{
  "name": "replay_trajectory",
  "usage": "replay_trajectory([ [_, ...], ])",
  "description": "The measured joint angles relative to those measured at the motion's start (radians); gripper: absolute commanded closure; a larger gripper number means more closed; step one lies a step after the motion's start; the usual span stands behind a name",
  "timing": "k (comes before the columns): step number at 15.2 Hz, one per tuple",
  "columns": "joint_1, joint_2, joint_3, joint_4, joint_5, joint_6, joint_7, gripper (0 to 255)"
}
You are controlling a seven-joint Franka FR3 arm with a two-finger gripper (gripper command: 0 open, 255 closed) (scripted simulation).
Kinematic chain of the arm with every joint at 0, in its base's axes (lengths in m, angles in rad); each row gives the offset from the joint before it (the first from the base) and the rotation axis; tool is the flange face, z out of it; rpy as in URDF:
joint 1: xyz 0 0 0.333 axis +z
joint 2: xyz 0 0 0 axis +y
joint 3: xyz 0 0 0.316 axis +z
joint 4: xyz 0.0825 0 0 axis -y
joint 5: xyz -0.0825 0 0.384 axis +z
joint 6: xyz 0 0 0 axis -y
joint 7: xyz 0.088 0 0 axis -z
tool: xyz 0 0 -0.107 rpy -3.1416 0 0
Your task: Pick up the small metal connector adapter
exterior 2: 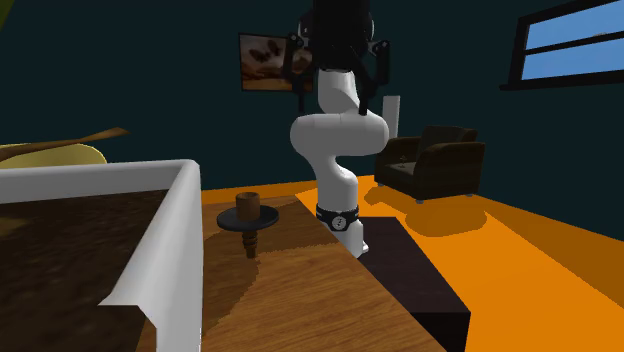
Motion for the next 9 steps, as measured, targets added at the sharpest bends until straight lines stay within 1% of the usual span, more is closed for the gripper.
replay_trajectory([
  [1, 0.0, 0.0, 0.0, 0.0, 0.0, 0.0, 0.0, 0],
  [3, -0.009, -0.004, -0.024, -0.028, -0.015, 0.038, -0.022, 0],
  [9, -0.055, 0.036, -0.156, -0.104, -0.087, 0.229, -0.141, 0],
])
